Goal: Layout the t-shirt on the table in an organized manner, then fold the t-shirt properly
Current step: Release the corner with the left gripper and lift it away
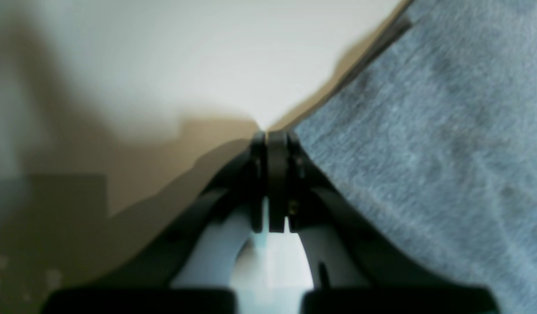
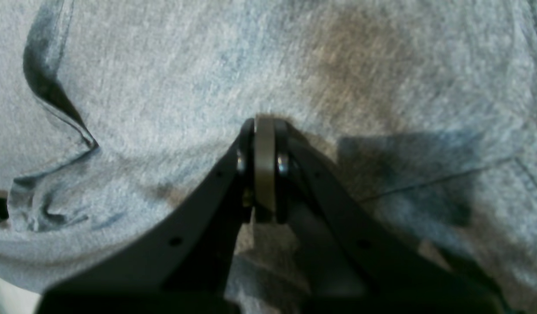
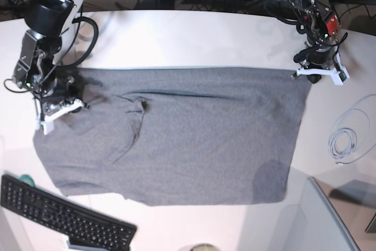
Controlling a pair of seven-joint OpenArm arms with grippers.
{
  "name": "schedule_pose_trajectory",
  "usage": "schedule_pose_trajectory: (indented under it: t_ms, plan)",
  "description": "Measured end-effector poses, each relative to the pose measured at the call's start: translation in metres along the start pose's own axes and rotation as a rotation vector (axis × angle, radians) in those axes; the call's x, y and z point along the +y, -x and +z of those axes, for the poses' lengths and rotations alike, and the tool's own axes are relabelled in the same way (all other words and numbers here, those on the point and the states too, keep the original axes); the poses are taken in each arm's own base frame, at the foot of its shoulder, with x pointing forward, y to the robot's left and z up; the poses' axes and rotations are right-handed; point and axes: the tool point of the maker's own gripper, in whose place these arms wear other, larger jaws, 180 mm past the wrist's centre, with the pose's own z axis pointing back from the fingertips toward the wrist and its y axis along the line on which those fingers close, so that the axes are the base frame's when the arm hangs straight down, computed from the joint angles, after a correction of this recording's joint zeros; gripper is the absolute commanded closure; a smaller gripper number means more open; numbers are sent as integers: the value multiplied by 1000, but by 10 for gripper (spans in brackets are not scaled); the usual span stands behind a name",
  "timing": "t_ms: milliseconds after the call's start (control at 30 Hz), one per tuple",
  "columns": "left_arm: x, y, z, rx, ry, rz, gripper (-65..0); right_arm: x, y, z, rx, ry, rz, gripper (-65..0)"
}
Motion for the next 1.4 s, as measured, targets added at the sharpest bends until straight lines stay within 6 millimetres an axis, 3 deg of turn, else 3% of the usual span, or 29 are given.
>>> schedule_pose_trajectory:
  t_ms: [400, 567, 667, 767, 867, 933, 1000, 1167, 1300, 1400]
  plan:
    - [4, 4, 2, 5, -8, -5, 0, 8, 3, -2, -2, -13, -7, 0]
    - [8, 3, 4, -2, -11, -14, -225, 7, 8, 4, -9, -4, -1, 0]
    - [9, 2, 4, -6, -14, -15, -324, 9, 10, 7, -6, 9, 13, 0]
    - [14, 3, 6, -4, -22, -17, -360, 7, 13, 12, -6, 19, 24, 0]
    - [40, 2, 17, -14, -86, 25, -360, 7, 15, 19, 8, 34, 31, 0]
    - [58, 0, 30, -35, -138, 31, -362, 10, 8, 24, -12, 29, 41, 0]
    - [60, 0, 42, -48, -142, 21, -365, 12, -1, 28, -39, 32, 53, 0]
    - [31, 2, 55, -81, 27, 181, -367, 10, -7, 31, -52, 38, 62, 0]
    - [22, 7, 52, 6, 87, 206, -367, 11, -6, 31, -51, 35, 60, 0]
    - [-1, 6, 48, 7, 149, 226, -367, 11, -5, 31, -49, 36, 60, 0]
